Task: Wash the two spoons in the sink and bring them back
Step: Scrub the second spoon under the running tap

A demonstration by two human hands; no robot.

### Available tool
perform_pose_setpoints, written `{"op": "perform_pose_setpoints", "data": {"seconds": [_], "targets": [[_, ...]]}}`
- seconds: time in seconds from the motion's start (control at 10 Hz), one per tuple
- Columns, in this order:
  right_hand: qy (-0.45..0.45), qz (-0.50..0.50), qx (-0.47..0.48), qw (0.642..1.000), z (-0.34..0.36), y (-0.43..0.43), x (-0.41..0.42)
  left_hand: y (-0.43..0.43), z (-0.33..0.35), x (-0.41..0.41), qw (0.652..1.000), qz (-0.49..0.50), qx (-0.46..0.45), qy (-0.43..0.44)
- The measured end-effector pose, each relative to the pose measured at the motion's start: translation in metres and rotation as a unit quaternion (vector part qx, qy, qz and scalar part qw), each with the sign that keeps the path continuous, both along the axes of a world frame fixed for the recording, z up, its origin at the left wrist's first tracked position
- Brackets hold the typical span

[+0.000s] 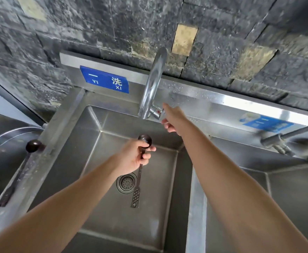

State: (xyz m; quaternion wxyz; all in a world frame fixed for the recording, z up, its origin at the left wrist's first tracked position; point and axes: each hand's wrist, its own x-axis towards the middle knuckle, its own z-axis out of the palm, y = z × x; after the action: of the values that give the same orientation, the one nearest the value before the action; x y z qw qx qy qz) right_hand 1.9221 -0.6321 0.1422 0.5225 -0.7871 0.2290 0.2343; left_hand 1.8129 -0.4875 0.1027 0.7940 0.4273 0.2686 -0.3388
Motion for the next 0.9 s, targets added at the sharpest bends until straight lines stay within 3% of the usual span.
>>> {"op": "perform_pose_setpoints", "data": {"seconds": [0.2,0.4,0.9], "targets": [[0.078,0.017,-0.034,0.996,-0.013,0.020,0.032,-0.002,-0.015,0.016,0.999,0.024,0.026,0.034],[0.000,0.080,-0.068,0.995,-0.025,0.014,0.040,-0.003,-0.025,0.014,0.995,0.027,0.050,0.085],[0.009,0.090,-0.028,0.996,-0.034,0.002,0.042,0.001,-0.018,0.006,0.992,0.055,0.032,0.108]]}}
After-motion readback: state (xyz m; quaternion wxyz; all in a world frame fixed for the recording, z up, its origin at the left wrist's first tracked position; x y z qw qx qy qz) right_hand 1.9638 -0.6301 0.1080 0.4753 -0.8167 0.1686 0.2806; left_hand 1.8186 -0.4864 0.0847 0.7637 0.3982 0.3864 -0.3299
